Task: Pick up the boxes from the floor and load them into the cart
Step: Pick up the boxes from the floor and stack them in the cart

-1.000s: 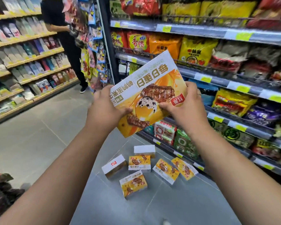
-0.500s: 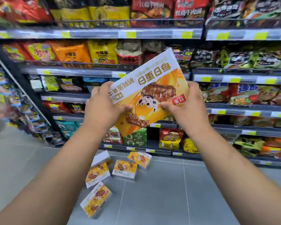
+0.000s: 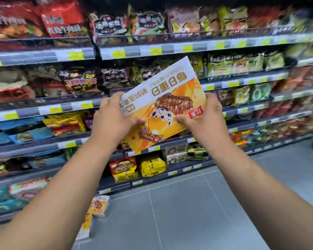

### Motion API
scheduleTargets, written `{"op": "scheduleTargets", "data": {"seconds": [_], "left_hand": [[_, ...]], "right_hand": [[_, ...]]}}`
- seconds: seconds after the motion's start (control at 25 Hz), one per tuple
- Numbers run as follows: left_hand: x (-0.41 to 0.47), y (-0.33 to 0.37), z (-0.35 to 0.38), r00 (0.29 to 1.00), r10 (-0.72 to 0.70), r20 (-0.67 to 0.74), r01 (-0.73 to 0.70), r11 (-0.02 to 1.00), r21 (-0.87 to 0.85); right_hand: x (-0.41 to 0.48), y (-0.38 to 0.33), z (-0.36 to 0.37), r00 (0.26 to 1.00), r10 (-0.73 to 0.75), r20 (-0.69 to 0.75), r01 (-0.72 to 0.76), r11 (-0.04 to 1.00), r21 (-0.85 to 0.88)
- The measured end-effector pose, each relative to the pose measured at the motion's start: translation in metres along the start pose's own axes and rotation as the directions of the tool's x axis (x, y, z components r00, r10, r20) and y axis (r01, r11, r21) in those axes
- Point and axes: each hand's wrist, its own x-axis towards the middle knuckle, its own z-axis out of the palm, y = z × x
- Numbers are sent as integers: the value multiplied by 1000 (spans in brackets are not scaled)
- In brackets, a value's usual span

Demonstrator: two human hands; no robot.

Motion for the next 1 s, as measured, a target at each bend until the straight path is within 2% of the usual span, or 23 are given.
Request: {"op": "scheduleTargets", "data": {"seconds": [0.16, 0.32, 0.48, 0.68, 1.0], "left_hand": [[33, 86, 83, 988, 110, 110, -106, 994, -35], [69, 157, 164, 951, 227, 210, -211, 973, -94], [104, 229, 253, 888, 337, 313, -295, 939, -177], [152, 315, 348, 797, 461, 391, -376, 885, -275], [202, 448, 479, 645, 622, 445, -482, 782, -395]], "right_hand": [[38, 74, -66, 988, 105, -112, -110, 993, -35], [70, 140, -116, 946, 218, -240, -238, 970, -54], [109, 207, -160, 873, 316, -371, -366, 928, -70], [165, 273, -209, 774, 361, -521, -474, 875, -98], [231, 375, -284, 619, 429, -658, -606, 793, -54]]}}
